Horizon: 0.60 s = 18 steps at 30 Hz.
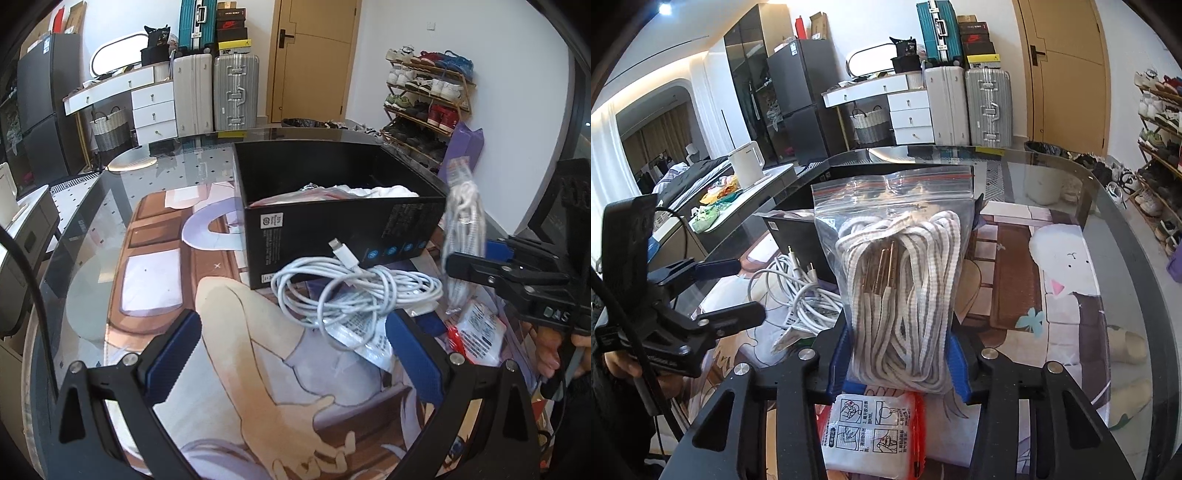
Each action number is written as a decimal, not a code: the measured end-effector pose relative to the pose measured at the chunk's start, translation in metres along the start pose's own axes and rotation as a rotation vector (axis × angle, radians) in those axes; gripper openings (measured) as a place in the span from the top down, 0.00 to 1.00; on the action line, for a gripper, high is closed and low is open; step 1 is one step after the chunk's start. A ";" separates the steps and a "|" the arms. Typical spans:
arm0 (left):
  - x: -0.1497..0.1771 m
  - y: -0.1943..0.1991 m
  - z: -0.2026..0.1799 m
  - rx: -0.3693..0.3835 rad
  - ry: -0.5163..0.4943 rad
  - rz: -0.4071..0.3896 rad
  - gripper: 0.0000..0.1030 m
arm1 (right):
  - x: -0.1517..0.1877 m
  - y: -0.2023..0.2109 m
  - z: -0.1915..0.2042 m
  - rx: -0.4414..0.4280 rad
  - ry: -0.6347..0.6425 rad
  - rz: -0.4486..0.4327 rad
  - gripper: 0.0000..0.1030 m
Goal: Organize soft objects
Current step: 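Close the right gripper on the bagged white rope coil, then grasp the white cable coil with the left gripper while the right gripper holds the rope bag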
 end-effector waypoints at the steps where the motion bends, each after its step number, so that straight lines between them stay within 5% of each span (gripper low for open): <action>1: -0.001 -0.002 0.001 -0.011 0.003 0.002 0.02 | 0.000 0.001 -0.001 -0.001 -0.001 -0.002 0.56; 18: -0.003 -0.025 0.019 -0.030 0.081 0.075 0.03 | -0.002 0.013 0.002 -0.004 0.001 -0.027 0.56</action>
Point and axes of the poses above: each gripper's, at about its wrist camera, not at the fingertips, and y roughly against the way its jaws point, z to its left, x to its underside, the point moved 10 cm from there along -y, roughly the way its jaws point, and after that the axes turned 4 degrees about -x, right-handed, at the moved point
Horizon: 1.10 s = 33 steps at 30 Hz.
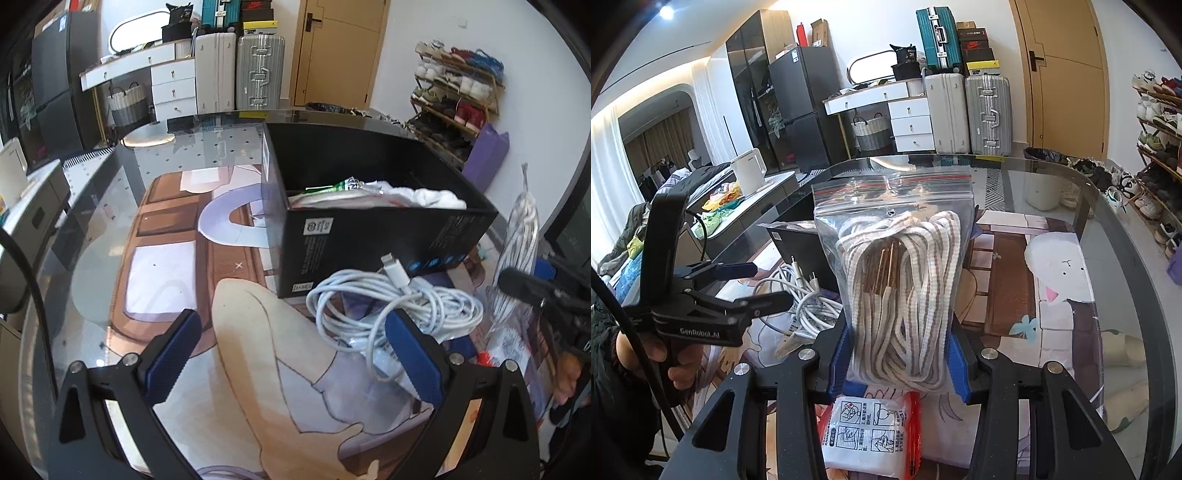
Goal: Organize soft objects
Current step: 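Grasp the white cable coil with the left gripper while the right gripper holds the rope bag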
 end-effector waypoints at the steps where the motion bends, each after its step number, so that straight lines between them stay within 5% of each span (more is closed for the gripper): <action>1: 0.000 0.000 0.000 0.007 0.006 0.002 0.03 | 0.000 0.001 0.000 0.000 0.001 -0.001 0.56; 11: -0.002 -0.006 -0.008 0.056 0.018 0.020 0.16 | -0.002 0.003 0.003 -0.010 0.006 -0.004 0.56; 19: -0.001 0.005 -0.023 0.159 0.009 0.003 0.65 | -0.002 0.003 0.003 -0.011 0.007 -0.005 0.56; 21: -0.001 0.007 -0.023 0.157 0.000 -0.004 0.70 | -0.003 0.003 0.003 -0.011 0.010 -0.007 0.56; 33: 0.000 0.028 -0.019 0.185 0.009 -0.042 0.82 | -0.005 0.007 0.007 -0.005 0.025 -0.023 0.56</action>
Point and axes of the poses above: each gripper's, at about its wrist camera, not at the fingertips, and y roughly against the way its jaws point, z to its left, x to its underside, the point moved 10 cm from there along -y, roughly the way its jaws point, and after that the axes turned 4 degrees about -x, right-handed, at the moved point
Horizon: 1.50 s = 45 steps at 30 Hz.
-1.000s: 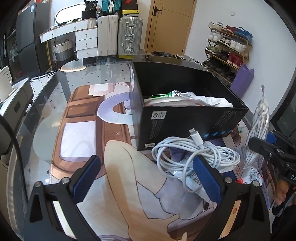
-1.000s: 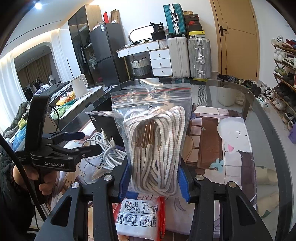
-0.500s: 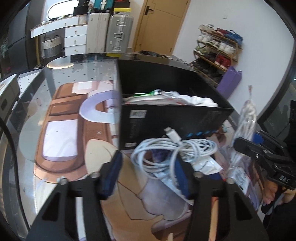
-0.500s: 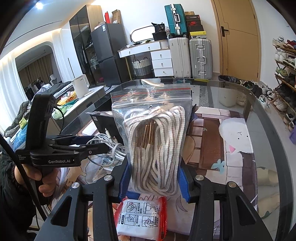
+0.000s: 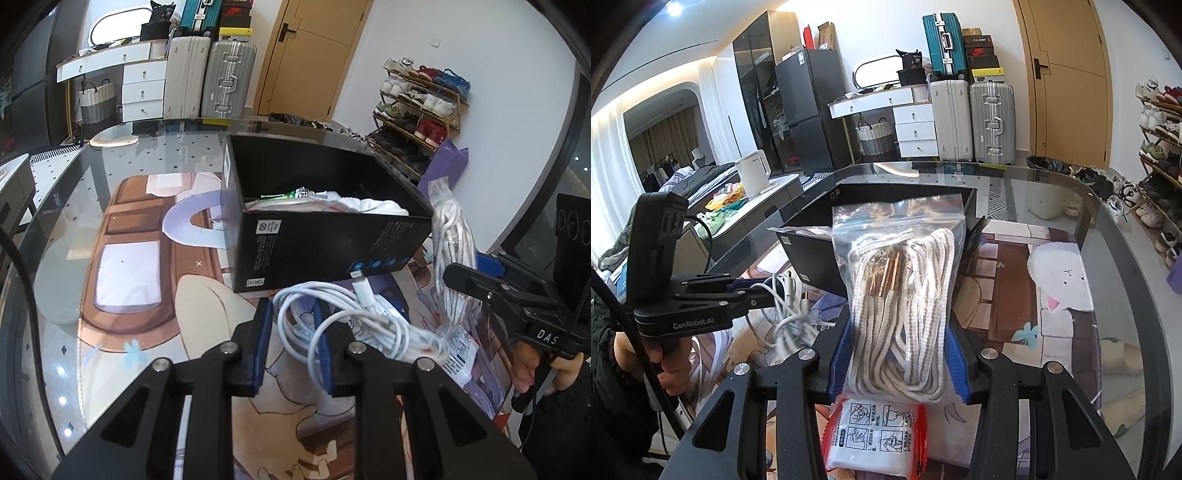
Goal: Organize soft objects
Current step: 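Grasp the white cable coil with the left gripper while the right gripper holds the rope bag, then lift the cable coil and rope bag over the black box with both grippers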
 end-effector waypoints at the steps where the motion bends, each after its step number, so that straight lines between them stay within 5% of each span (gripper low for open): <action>1: 0.000 0.001 0.000 0.002 0.000 -0.004 0.85 | -0.001 0.000 0.001 0.000 0.003 -0.004 0.56; 33: -0.016 0.034 0.001 0.022 0.008 -0.082 0.91 | -0.012 0.019 0.006 0.005 0.024 -0.065 0.61; 45: -0.058 0.070 -0.008 0.059 0.007 -0.198 0.91 | -0.035 0.027 0.013 -0.010 0.040 -0.117 0.61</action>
Point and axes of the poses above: each gripper's, at about its wrist camera, not at the fingertips, and y roughly against the way its jaws point, z to its left, x to its underside, the point moved 10 cm from there along -y, roughly the way its jaws point, and after that the axes turned 4 degrees about -x, right-handed, at the moved point
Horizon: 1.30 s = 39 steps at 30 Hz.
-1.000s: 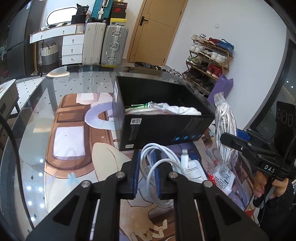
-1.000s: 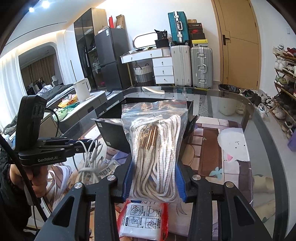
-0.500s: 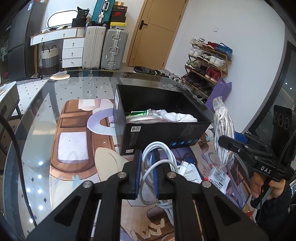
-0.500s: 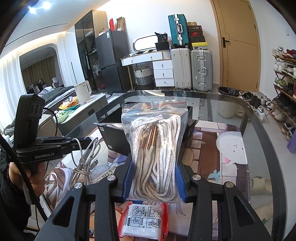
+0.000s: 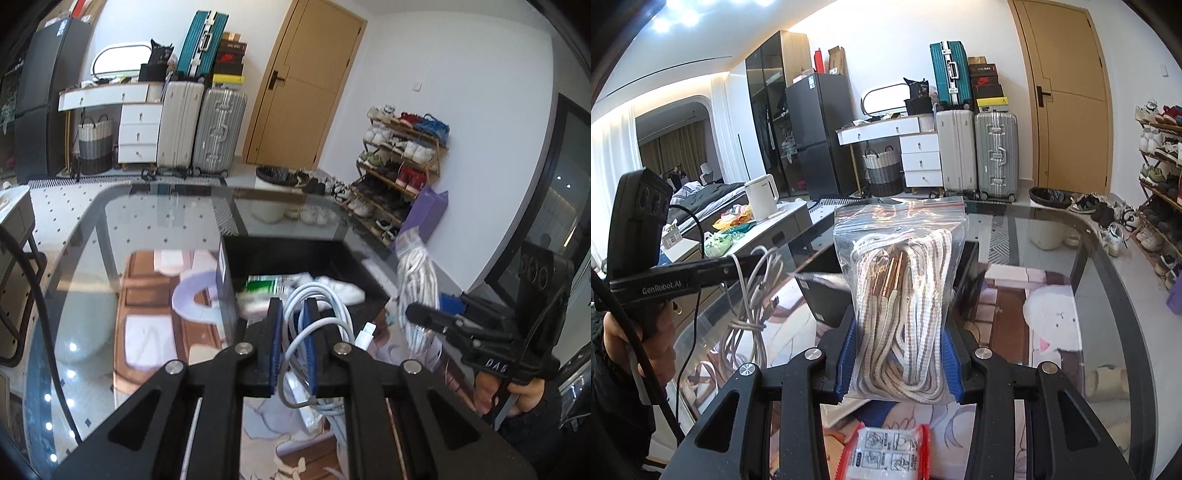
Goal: Organize soft objects
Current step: 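Lift the cable coil and rope bag over the black box with both grippers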
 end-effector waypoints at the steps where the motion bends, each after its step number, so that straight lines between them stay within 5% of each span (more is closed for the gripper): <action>1: -0.005 0.001 -0.001 0.002 -0.003 -0.010 0.91 | -0.003 0.000 0.001 0.001 0.004 -0.004 0.61; 21: -0.077 -0.020 -0.001 -0.044 -0.011 -0.138 0.91 | -0.045 -0.020 -0.002 0.011 0.005 -0.022 0.61; 39: -0.077 -0.078 0.021 -0.097 0.088 -0.120 0.91 | -0.060 -0.058 -0.024 0.030 -0.029 -0.002 0.61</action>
Point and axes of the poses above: each gripper's, at about its wrist camera, not at the fingertips, and y roughly against the way its jaws point, z to its left, x to its underside, the point moved 10 cm from there along -y, roughly the way its jaws point, and after that the axes turned 4 degrees about -x, right-handed, at the moved point
